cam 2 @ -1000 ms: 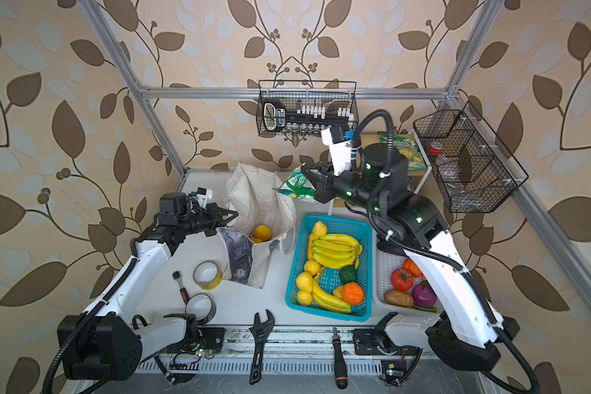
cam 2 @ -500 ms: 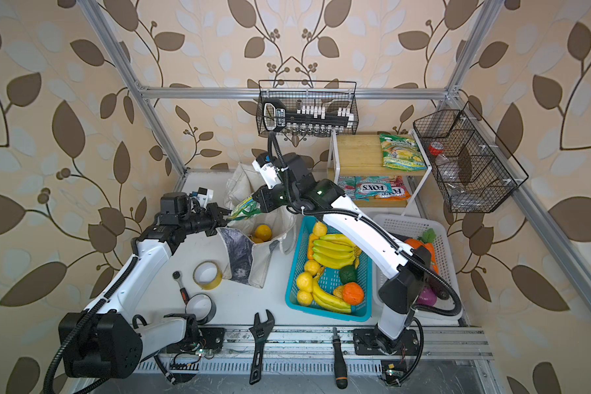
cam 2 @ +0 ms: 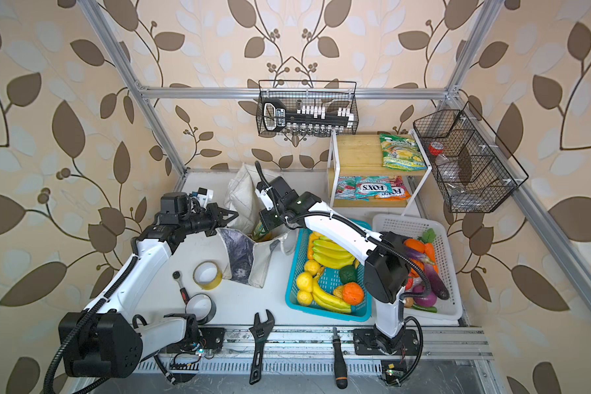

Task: Place the food into the grocery bag and tie it
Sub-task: 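Carry the green candy bag with the right gripper into the tote bag, then release the candy bag in the tote and raise the right gripper to the shelf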

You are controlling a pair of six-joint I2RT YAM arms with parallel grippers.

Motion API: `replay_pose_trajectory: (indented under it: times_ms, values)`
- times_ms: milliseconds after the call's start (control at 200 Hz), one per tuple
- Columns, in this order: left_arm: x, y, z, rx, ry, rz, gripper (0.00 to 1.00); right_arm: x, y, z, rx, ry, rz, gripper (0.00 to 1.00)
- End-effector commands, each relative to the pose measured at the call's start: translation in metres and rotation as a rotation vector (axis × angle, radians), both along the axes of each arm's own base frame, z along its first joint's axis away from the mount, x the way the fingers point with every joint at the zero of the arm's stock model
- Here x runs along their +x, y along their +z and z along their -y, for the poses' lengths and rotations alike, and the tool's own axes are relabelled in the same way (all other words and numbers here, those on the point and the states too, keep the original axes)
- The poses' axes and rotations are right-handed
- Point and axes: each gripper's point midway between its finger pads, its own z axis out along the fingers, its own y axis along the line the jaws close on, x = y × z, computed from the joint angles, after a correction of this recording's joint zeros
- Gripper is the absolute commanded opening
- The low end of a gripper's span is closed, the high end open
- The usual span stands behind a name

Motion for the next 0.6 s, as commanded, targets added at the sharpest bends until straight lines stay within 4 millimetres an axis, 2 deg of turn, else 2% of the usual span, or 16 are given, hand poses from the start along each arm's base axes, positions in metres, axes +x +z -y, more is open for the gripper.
replay_pose_trajectory:
  times_ms: [0,80,175,260,320,420,510,595]
  values:
    - [0.003,0.027,0.007,-0.022,-0.047,0.095,0.00,-0.001,-0.030,-0.004,-0.046,0.002,-0.017,0.00]
    - [0.005,0.023,0.006,-0.025,-0.044,0.091,0.00,-0.001,-0.044,-0.004,-0.071,-0.005,-0.043,0.00]
    - [0.005,0.021,0.007,-0.031,-0.046,0.083,0.00,0.001,-0.048,-0.006,-0.072,-0.010,-0.046,0.01]
    - [0.005,0.021,0.006,-0.027,-0.043,0.087,0.00,0.002,-0.043,-0.009,-0.059,-0.005,-0.042,0.13]
    - [0.004,0.020,0.006,-0.024,-0.040,0.087,0.00,0.001,-0.038,-0.012,-0.047,0.009,-0.048,0.29]
    - [0.004,0.020,0.006,-0.025,-0.042,0.085,0.00,0.002,-0.027,-0.012,-0.043,0.009,-0.036,0.45]
    - [0.004,0.020,0.006,-0.026,-0.041,0.085,0.00,0.003,-0.003,-0.008,-0.021,-0.001,0.009,0.55]
    - [0.004,0.021,0.005,-0.026,-0.039,0.086,0.00,0.002,0.027,0.001,0.003,-0.020,0.066,0.72]
